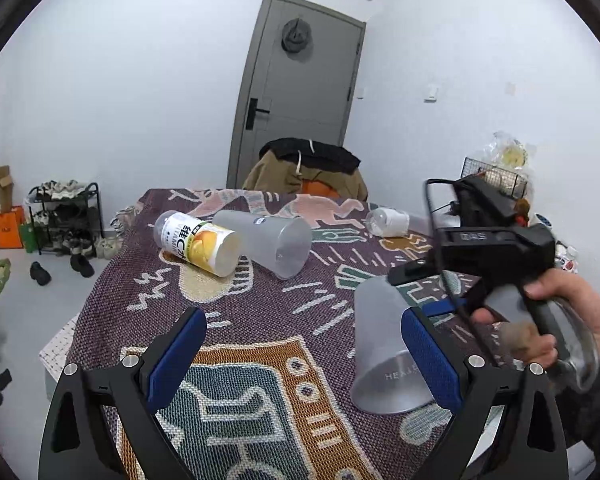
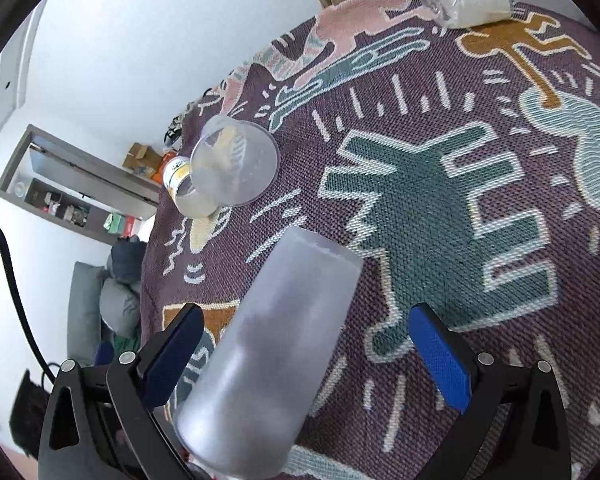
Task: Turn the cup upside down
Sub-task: 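Grasp the frosted cup with the right gripper while the left gripper releases it, then turn the cup rim-down with the right gripper and lower it onto the blanket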
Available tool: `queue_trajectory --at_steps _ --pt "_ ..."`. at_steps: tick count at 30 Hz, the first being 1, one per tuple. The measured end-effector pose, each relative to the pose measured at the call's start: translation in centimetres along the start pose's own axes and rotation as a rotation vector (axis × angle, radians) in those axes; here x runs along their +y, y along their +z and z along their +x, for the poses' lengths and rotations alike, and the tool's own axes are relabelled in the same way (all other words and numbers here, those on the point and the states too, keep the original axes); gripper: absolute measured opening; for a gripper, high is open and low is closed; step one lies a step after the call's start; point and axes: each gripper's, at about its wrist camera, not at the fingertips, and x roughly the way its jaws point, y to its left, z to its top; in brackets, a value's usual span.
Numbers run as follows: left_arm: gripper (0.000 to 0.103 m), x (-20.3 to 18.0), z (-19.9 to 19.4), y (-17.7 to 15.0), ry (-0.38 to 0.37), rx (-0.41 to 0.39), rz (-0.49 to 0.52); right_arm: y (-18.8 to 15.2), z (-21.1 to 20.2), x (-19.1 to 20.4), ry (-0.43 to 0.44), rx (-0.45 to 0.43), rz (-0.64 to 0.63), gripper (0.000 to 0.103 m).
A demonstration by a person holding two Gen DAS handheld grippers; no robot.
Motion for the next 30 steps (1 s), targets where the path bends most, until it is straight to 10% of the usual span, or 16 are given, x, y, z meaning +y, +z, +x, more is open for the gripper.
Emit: queue_trajectory --at_steps 11,14,16,30 --pt "0.098 0.2 -1.4 -2.7 -0.036 0.054 0.033 0.7 3.6 0.1 -0.024 0.085 0.038 0.103" --pt "0.098 0.6 -1.3 -3.4 -0.029 0.073 0.03 0.9 3.5 0.4 -0.054 0.067 0.027 0.071" --pt "0.098 0.9 -1.1 -3.7 -0.035 0.089 0.022 1.1 3.7 0.4 0.01 0.089 0.039 0.068" --pt "0.098 1.0 -0.9 -3.6 -0.012 0.101 0.019 -0.3 -4.4 2.6 -0.023 -0.191 -0.132 0.063"
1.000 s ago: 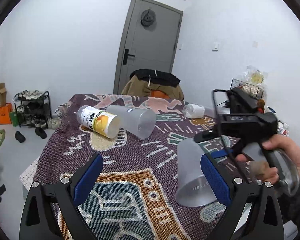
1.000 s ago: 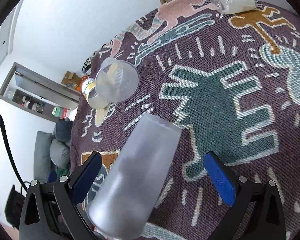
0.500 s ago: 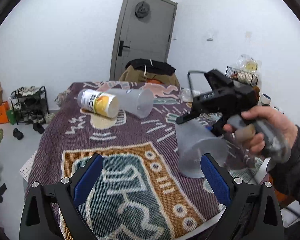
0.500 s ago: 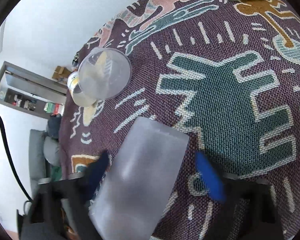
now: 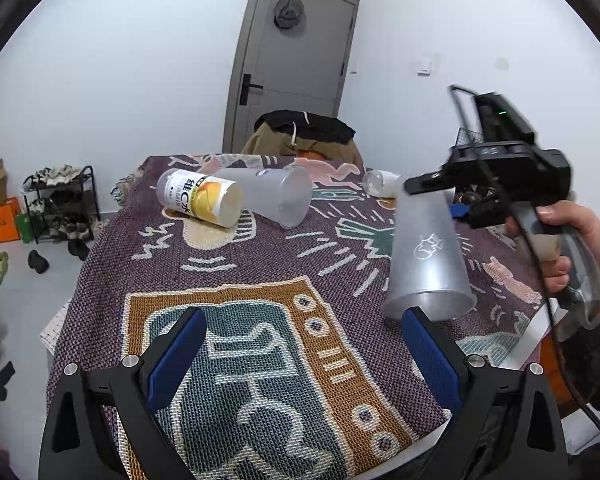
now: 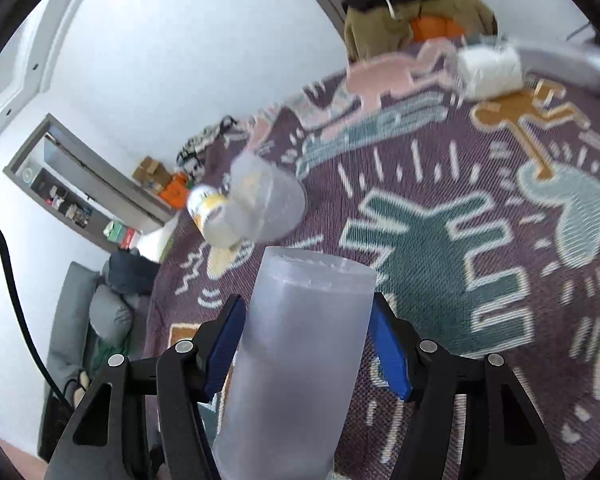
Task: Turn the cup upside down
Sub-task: 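Turn the cup rim-down with the right gripper and lower it onto the blanket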
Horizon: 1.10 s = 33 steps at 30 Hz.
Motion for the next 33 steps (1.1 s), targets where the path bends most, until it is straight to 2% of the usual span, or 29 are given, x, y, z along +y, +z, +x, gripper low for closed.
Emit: queue_trajectory --at_steps 8,15,20,25,33 --pt "0.098 0.4 0.0 0.7 0.013 0.005 -0.014 -1.5 -4.0 2.4 -0.068 -0.21 -0.113 0.062" --pt "0.098 -0.4 -0.2 1.0 0.039 -0.011 0.019 -2.0 -6.0 5.8 -0.183 -0.36 -0.304 0.062" --pt "0.098 0.2 -0.4 0.7 0.064 -0.018 0.011 -2.7 -5.8 7.1 -0.246 -0.39 -0.404 0.062" --pt "0.098 1.8 -0.8 0.6 0.091 -0.032 -0.041 -3.3 -4.3 7.7 -0.283 -0.386 -0.473 0.062" --pt "0.098 2.7 -1.0 0.6 0.102 -0.038 -0.058 -4.7 -1.3 7.3 -0.303 -0.352 -0.539 0.061"
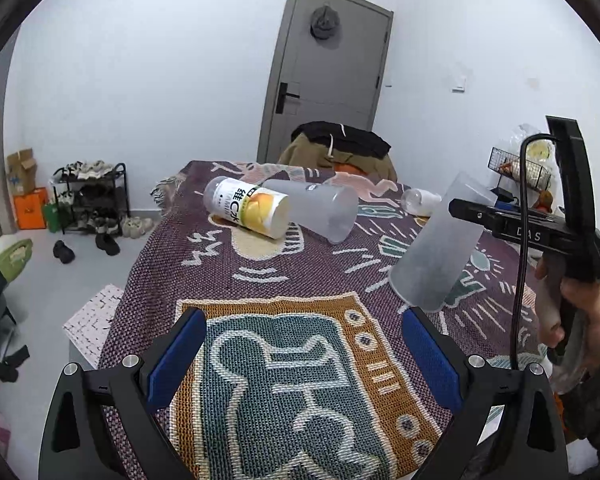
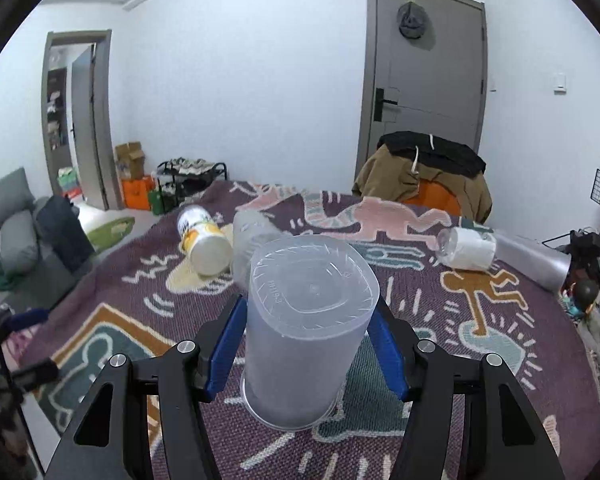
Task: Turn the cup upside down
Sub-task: 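Turn the cup rim-down with the right gripper and lower it onto the blanket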
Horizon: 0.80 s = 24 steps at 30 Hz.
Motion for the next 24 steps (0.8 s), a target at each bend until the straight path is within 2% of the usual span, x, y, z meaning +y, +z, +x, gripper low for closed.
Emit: queue_trajectory --at_steps 4,9,10,14,21,22,24 --pt "0.098 0.1 0.0 -0.2 -0.003 0.002 -0.004 -0.3 -0.4 0.9 -0.009 -0.023 -0.049 0.061" --pt "0.098 0.3 0.3 -0.2 -0.001 0.007 -0.007 0.1 -0.3 1.9 -0.027 0.001 -0.096 0.062" --pt "0.098 0.4 0.2 -0.2 -0.002 0.008 -0.008 0.3 -0.2 1.8 -0.029 0.013 -0.095 0.064" --pt "0.098 0.3 0.2 0.0 -0.005 0.011 -0.006 0.9 -0.3 0.7 0.005 0.043 -0.031 0.084" --pt "0.101 -0.6 0.0 0.3 -0.035 0.02 -0.005 1.0 -3.0 -1.2 0.042 0.047 0.035 0.085" --pt "0.101 -0.8 -0.2 0.3 -0.036 0.016 0.001 1.0 -3.3 -1.4 0.047 0.052 0.039 0.086" --pt "0.101 -1.4 -0.4 0.5 -0.042 0.008 0.011 0.8 -3.9 -1.8 0.048 0.061 0.046 0.095"
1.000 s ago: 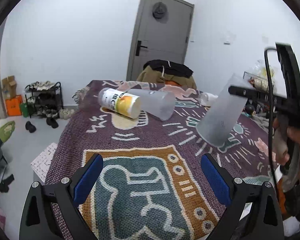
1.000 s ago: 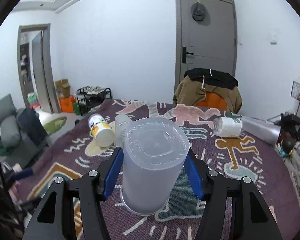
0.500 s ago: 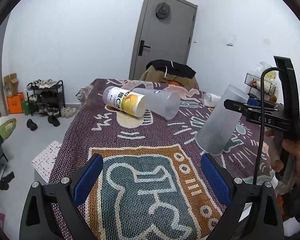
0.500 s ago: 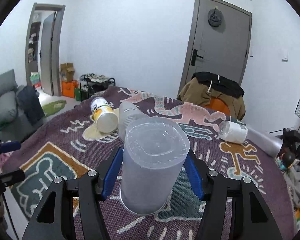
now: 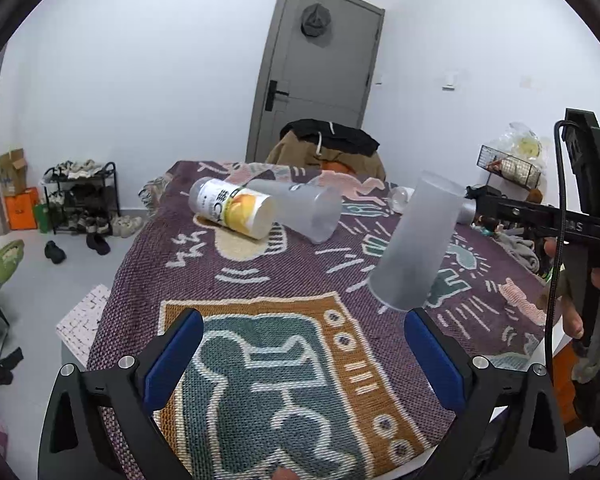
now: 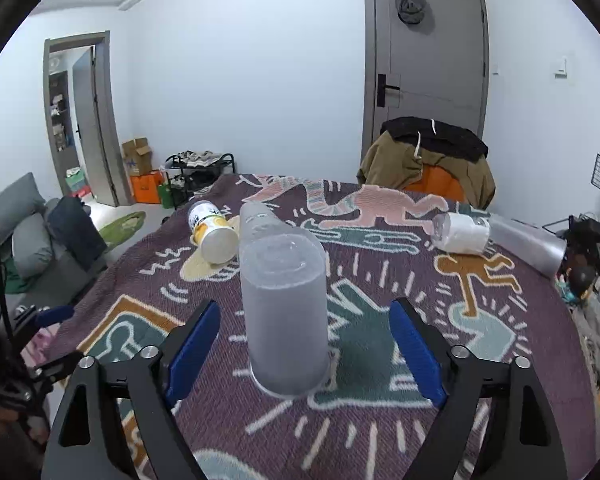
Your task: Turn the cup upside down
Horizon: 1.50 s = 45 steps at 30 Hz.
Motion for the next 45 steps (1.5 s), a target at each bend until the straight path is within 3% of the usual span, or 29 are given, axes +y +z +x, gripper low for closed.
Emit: queue_trajectory --at_steps 2,7,22,32,45 --pt "0.101 -0.6 -0.2 0.2 -0.007 -0.009 0.01 -0.3 -1.0 -0.6 0.001 -0.005 0.014 0.102" --pt "0.101 -2.0 -0.8 0.7 -0.021 -0.029 0.036 -1.5 -3.0 -1.9 -0.049 -0.013 0.06 0.103" --pt "0.101 -6.0 -2.1 1.9 -0.027 -0.06 0.077 -6.8 -6.8 -5.4 -0.01 -0.021 0.184 0.103" --pt "0.101 -8.2 -3.3 1.6 0.025 -0.067 0.13 -9.2 -8.5 -5.5 -0.018 -0.013 0.164 0.103" --pt "0.101 -9.9 -4.1 -0.5 0.038 -0.061 0.174 -11.5 -9.9 -5.7 -0.047 -0.048 0.184 0.103"
